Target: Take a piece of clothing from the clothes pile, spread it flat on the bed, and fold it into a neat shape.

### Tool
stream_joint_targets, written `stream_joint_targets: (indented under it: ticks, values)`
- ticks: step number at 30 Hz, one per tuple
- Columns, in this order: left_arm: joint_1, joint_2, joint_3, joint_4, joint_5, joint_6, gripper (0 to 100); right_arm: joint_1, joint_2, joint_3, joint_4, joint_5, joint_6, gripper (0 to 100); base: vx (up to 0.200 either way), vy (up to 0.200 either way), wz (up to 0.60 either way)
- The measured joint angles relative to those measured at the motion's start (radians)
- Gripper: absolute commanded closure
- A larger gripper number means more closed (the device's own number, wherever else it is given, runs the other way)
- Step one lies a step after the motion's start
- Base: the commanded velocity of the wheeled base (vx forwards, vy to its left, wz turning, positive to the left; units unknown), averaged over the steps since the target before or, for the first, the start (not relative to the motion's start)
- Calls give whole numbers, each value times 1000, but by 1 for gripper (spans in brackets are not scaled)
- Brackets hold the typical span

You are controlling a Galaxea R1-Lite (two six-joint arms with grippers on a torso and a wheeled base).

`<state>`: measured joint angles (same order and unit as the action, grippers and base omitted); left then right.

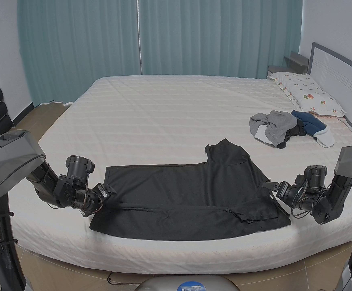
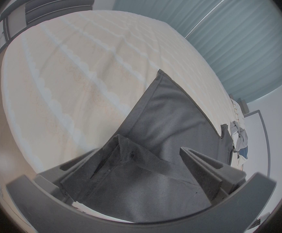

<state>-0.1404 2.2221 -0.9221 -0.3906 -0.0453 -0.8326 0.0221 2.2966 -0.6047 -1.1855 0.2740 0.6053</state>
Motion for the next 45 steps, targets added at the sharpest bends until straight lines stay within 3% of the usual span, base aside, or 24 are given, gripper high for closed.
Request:
stream_joint_targets:
  ticks: [7, 11, 16, 26, 32, 45]
  values:
    - [31, -29, 4, 21, -35, -24, 0, -9, -29, 30, -19, 1, 183, 0, 0, 0, 0]
    - [48, -59, 9, 19, -74, -102, 0, -14, -49, 54, -22, 8, 309, 0, 0, 0, 0]
    - [76, -89, 14, 21, -163, -153, 0, -16, -50, 79, -31, 48, 411, 0, 200, 0, 0]
    - [92, -116, 50, 32, -215, -160, 0, -33, -17, 165, -236, 131, 432, 0, 80, 0, 0]
    - [79, -133, 75, 34, -236, -164, 0, -38, 3, 194, -264, 138, 432, 0, 0, 0, 0]
    - [56, -172, 90, 100, -234, -162, 0, -39, 15, 206, -280, 140, 431, 0, 0, -185, 0]
